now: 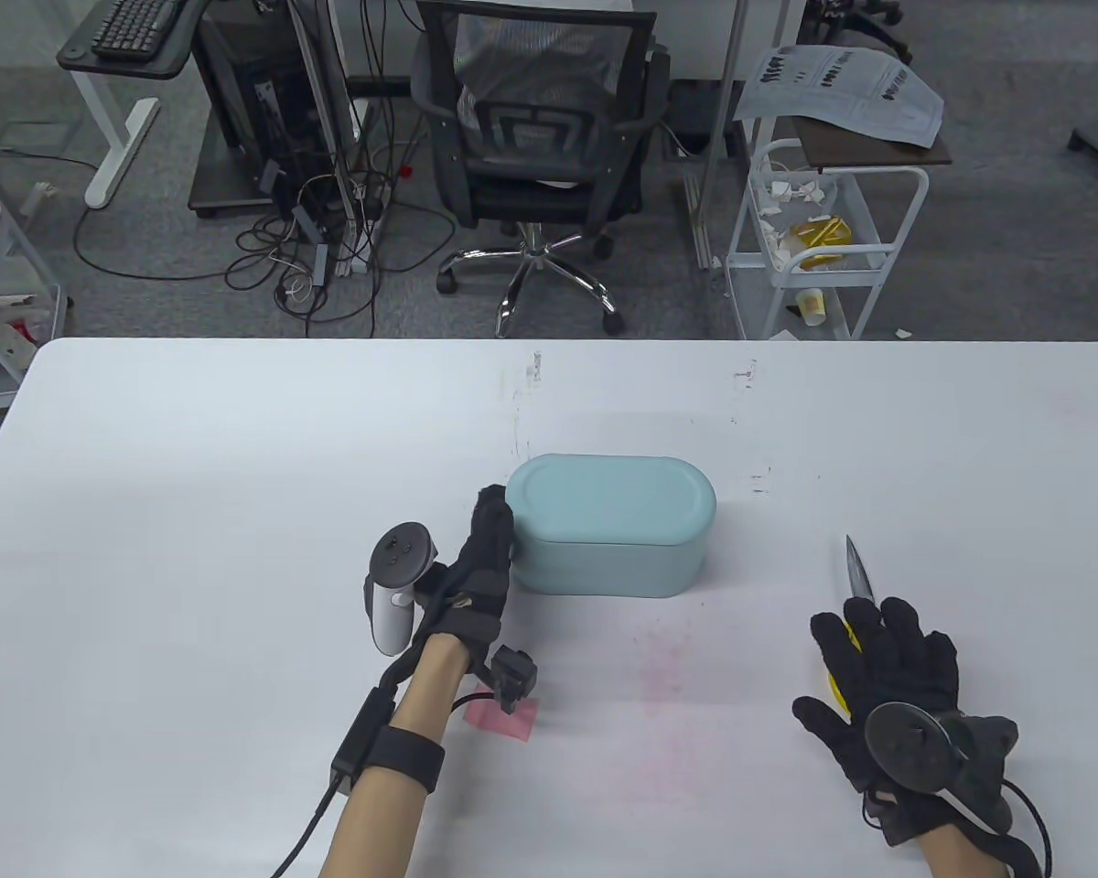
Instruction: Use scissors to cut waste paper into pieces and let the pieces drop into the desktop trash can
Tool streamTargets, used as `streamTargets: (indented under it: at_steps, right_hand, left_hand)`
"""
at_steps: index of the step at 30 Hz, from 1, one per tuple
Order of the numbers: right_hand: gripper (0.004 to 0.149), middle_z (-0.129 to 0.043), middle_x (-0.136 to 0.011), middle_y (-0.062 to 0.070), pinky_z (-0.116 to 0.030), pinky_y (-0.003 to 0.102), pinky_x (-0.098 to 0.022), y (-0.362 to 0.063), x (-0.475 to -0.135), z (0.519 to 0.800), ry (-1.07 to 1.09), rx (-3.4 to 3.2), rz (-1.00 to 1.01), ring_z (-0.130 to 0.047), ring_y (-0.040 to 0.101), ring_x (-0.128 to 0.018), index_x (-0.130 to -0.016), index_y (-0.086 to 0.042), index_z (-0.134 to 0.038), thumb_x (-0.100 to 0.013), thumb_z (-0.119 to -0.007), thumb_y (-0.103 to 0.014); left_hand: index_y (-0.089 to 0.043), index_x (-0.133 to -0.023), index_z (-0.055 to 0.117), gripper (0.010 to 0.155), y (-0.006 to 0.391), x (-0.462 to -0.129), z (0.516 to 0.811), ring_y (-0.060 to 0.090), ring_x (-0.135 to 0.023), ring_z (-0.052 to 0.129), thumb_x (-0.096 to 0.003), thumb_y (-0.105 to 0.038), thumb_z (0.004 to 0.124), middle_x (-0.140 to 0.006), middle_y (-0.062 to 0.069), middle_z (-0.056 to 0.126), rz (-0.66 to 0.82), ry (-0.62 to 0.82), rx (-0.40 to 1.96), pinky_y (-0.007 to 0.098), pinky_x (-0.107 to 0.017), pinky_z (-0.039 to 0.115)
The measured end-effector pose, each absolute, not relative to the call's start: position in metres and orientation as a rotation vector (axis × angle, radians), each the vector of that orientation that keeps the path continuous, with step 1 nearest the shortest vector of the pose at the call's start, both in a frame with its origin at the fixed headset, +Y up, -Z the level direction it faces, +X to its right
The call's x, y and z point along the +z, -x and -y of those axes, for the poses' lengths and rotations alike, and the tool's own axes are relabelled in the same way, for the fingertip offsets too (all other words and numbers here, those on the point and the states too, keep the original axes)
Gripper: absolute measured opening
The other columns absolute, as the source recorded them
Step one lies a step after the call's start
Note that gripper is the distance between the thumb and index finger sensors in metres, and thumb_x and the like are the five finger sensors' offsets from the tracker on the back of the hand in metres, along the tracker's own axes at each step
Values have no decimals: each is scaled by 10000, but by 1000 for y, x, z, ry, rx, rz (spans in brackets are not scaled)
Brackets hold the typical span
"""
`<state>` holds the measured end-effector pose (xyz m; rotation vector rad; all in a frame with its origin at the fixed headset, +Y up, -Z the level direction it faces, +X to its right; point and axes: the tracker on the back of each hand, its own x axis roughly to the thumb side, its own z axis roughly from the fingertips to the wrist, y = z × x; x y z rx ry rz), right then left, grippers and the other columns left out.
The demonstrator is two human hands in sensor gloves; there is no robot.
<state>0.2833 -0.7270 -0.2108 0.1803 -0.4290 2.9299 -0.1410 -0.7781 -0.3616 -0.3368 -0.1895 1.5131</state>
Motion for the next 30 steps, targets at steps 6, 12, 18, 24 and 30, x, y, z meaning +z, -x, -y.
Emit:
streamTargets:
  at_steps: [6,12,18,24,30]
  right_hand:
    - [834,-439,-1134,-13,-383,709,-696,-283,-210,727,-184,2928,425,-391,400,-1084,-1047,-393,-466,-305,-474,-773]
    - [835,-443,-1132,-13,-383,708,-697,-283,-210,727,-183,2927,425,-392,399,-1084,-1047,-392,-467,-304,-474,-773]
    - [832,-431,-1134,-11,-383,709,-696,-282,-210,728,-181,2932,426,-389,400,-1084,-1047,-391,-468,-306,-475,-771]
    - [831,-436,-1132,-12,-384,708,-696,-281,-211,729,-180,2939,417,-392,400,-1083,-1045,-389,-471,-306,-478,-769]
    - [831,-430,-1133,-12,-384,708,-696,-280,-211,730,-182,2943,415,-388,398,-1083,-1045,-386,-472,-307,-479,-768]
  left_hand:
    - [-171,-1154,48,924,143,-360,777,469,-1114,92,-522,-778,342,-1220,178,19,192,337,1530,618,-763,270]
    - [-167,-1157,94,915,151,-358,765,469,-1116,120,-527,-770,373,-1223,183,76,201,257,1436,625,-759,278]
    - [-166,-1165,247,875,155,-340,731,476,-1126,258,-531,-720,484,-1229,191,237,210,-5,1092,645,-754,297]
    - [-210,-1170,319,854,114,-316,694,432,-1159,277,-512,-712,531,-1248,153,291,316,-177,478,645,-766,234]
    - [-271,-1168,391,822,60,-309,684,353,-1196,325,-493,-711,558,-1264,91,359,450,-270,140,616,-804,258]
